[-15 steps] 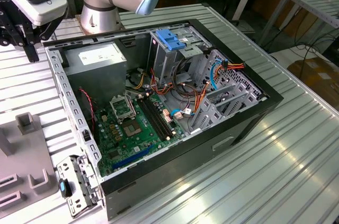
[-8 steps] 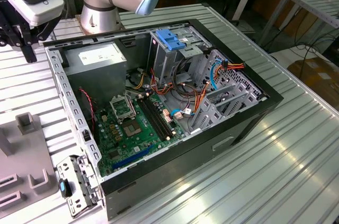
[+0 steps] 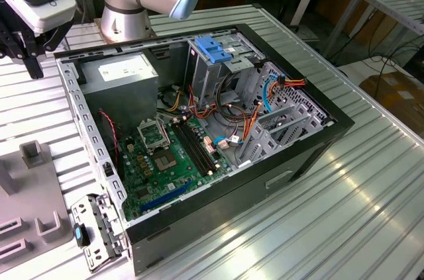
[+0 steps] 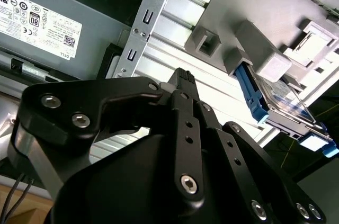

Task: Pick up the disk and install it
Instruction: 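Reach for the disk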

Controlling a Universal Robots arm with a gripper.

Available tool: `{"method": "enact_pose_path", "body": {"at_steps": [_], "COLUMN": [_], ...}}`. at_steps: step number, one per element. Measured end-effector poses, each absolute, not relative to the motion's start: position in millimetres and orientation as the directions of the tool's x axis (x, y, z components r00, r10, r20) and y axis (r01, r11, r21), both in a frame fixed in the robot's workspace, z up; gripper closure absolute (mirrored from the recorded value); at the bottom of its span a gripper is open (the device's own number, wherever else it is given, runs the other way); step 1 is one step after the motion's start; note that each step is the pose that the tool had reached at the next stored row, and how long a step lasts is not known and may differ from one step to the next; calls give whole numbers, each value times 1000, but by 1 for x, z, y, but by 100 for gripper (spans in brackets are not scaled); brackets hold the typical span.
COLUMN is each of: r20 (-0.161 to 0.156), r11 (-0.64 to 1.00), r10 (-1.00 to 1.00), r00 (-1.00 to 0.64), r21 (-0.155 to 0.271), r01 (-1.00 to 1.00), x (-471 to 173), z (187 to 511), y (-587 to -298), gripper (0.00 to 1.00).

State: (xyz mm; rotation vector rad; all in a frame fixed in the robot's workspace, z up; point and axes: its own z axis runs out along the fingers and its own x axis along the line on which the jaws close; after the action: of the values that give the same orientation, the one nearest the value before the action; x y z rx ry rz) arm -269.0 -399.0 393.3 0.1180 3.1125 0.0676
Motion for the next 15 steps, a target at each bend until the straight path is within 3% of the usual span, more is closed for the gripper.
{"method": "enact_pose_path", "body": {"at_steps": [15], "r20": [-24], "r11": [996], "r10": [76], "r00": [-997], "r21": [44], "r01": [75], "x": [-280], "z": [393], "y": [-399], "gripper": [89]}}
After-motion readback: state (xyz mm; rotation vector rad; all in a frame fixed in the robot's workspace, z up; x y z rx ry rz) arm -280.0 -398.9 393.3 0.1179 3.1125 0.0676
